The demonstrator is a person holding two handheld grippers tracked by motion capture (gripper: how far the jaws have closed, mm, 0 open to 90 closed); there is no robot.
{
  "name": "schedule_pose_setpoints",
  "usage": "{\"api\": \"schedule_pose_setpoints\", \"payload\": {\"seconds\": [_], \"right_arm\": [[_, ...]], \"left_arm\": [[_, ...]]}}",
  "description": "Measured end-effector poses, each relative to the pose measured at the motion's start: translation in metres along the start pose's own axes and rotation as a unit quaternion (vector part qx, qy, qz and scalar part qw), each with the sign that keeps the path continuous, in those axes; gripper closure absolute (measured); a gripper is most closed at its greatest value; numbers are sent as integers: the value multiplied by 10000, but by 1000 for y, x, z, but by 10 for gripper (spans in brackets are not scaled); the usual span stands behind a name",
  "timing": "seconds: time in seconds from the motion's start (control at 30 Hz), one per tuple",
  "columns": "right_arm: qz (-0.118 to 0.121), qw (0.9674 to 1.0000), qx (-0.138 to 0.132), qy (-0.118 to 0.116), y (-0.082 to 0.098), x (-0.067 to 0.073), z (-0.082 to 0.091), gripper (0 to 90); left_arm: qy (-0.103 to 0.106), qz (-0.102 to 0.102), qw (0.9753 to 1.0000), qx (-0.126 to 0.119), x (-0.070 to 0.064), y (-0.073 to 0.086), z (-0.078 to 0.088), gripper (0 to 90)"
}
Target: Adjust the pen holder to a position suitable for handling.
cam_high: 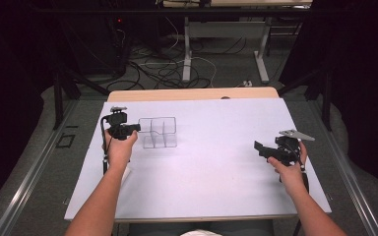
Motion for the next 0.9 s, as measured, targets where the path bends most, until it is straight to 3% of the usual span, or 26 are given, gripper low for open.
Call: {"api": "schedule_pose_setpoints", "payload": {"seconds": [0.07,0.17,0.43,0.53,0.63,0.9], "right_arm": [[11,10000,-10,7,0,0,0,88],[-36,10000,9,0,0,1,0,89],[23,10000,18,-50,1,2,0,90],[11,10000,31,-54,1,2,0,92],[8,10000,34,-56,1,2,-1,93],[-22,10000,29,-60,1,2,0,95]], "left_arm": [[-8,62,10000,-42,-7,1,-2,857],[103,-59,9999,68,-19,4,-3,855],[323,-104,9994,65,-55,11,-12,853],[382,28,9992,99,-71,14,-15,853],[443,137,9989,121,-79,16,-16,851],[587,156,9979,244,-99,23,-18,842]]}}
Point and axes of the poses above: each handheld gripper's, and its own axes: z roughly backward along the jaws, y roughly out of its underside, x roughly to its left, the point moved 9 cm from there along -z, roughly forward along the jaws, and after that the axes turned 13 degrees about -x, right-handed, at the moved point
